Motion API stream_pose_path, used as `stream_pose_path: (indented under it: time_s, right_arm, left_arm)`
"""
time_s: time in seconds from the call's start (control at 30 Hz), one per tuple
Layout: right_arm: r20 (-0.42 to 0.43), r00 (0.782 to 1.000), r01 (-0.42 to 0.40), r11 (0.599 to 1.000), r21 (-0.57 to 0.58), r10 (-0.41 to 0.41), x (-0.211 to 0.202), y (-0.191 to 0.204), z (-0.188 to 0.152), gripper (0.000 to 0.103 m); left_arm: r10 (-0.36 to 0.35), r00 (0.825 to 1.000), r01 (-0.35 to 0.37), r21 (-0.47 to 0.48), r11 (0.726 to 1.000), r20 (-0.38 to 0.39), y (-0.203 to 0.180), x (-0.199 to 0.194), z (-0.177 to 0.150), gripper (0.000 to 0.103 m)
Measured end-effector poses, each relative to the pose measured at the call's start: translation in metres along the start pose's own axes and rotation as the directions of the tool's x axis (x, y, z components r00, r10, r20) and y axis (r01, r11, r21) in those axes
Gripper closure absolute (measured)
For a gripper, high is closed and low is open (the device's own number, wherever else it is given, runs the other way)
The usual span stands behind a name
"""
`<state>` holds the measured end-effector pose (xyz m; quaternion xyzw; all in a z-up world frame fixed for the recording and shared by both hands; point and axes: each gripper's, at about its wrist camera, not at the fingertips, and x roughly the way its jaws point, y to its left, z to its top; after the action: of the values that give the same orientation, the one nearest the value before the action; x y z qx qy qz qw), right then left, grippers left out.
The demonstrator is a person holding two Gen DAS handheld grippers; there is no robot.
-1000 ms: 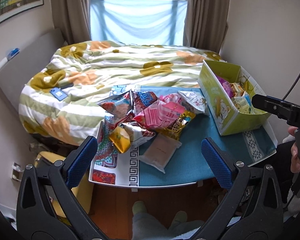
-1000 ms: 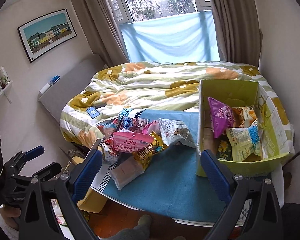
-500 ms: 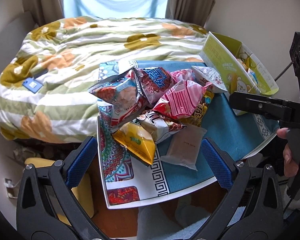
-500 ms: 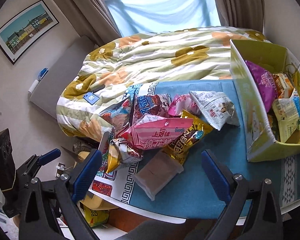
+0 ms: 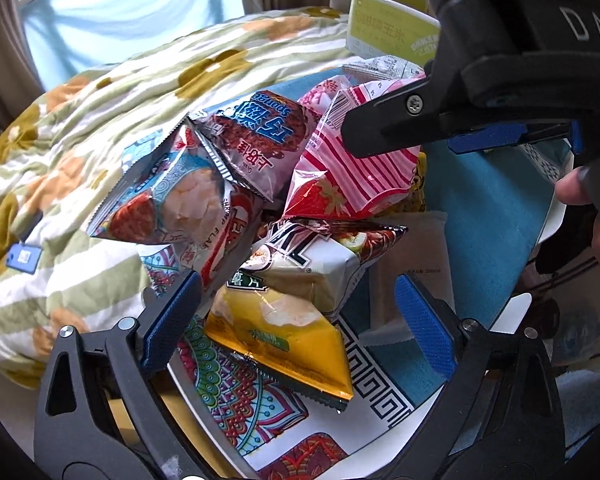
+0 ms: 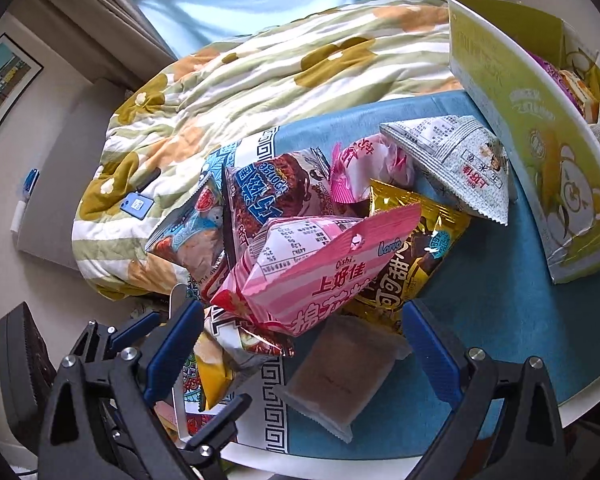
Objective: Organize snacks
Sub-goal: 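Reach the left tool to the yellow chip bag while the right tool grasps the pink marshmallow bag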
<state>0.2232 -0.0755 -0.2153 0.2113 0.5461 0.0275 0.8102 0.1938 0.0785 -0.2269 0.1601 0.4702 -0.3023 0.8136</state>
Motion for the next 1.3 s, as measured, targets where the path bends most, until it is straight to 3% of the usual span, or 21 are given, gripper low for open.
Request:
stream_pose_path:
  time_s: [0.1,0.33,0.47,0.83,1.0,1.2,1.3]
  right_arm:
    - [0.001,1.0,0.014,0.999,0.04,-0.014,0.008,0.002,0.002,0.005]
    - [0.003,1.0,0.001,0.994,0.106,-0.001,0.018,0.0,0.01,0.005]
    - [-0.001,1.0,-0.015,0.99,0.142,0.016,0.025,-0.001,0.013,0.005]
    - [-0.031,0.999,-0.034,0.97,0.239,0.043,0.048,-0.018,0.014,0.005]
    - [-0.029,0.996,-0.079,0.962,0.26,0.089,0.047,-0.022,0.012,0.026]
    - [-0.014,0.996,-0.081,0.97,0.23,0.087,0.038,-0.017,0.009,0.037]
    - [0.004,0.996,-0.092,0.97,0.227,0.094,0.03,-0.018,0.007,0.038]
  left_arm:
    - [-0.018,1.0,0.018,0.016,1.0,-0.014,0.002,0.014,0.001,0.021]
    - [-0.043,0.999,0.043,0.022,0.999,-0.026,0.015,0.03,-0.002,0.025]
    - [-0.071,0.997,0.072,0.023,0.997,-0.03,0.019,0.033,-0.003,0.038]
    - [-0.12,0.991,0.118,-0.031,0.993,-0.058,0.035,0.018,-0.023,0.041]
    - [-0.117,0.991,0.114,-0.051,0.992,-0.066,0.04,0.014,-0.031,0.041]
    - [-0.109,0.993,0.105,-0.078,0.991,-0.049,0.043,0.0,-0.03,0.041]
    - [-0.099,0.994,0.096,-0.089,0.991,-0.037,0.042,-0.005,-0.025,0.041]
